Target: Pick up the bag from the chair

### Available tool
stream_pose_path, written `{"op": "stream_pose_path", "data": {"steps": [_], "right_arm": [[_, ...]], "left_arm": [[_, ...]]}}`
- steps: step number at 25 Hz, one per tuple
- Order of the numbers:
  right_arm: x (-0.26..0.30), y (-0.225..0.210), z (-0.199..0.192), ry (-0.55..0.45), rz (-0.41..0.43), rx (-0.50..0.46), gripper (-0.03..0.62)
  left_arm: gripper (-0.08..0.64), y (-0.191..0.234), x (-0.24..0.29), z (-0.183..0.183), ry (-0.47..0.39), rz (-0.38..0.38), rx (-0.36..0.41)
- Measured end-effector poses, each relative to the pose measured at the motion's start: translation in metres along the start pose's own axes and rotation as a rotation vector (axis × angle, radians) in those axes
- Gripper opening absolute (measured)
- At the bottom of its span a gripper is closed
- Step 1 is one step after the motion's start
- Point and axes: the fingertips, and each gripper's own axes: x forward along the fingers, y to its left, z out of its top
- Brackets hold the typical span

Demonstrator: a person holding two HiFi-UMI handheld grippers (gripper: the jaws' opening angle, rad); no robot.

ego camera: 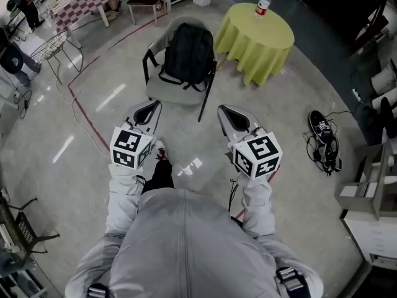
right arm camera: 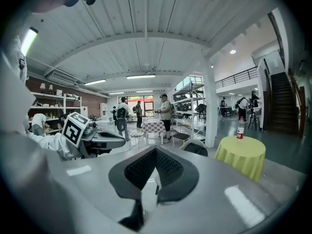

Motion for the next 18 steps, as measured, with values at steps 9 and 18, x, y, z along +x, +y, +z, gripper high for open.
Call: {"op": "stream_pose_path", "data": {"steps": [9,18], "right_arm": [[0.095,-0.061,0.032,0.005,-0.078,0.004,0.009],[0.19,-0.111,0.045,0.051,-0.182,0.035,0.011]], "left_arm": [[0.006,0.101,0.094,0.024,-0.045,-0.031,-0.004],[0.006,0.183,0.17,0.025,0.006,-0.077,-0.006]]}}
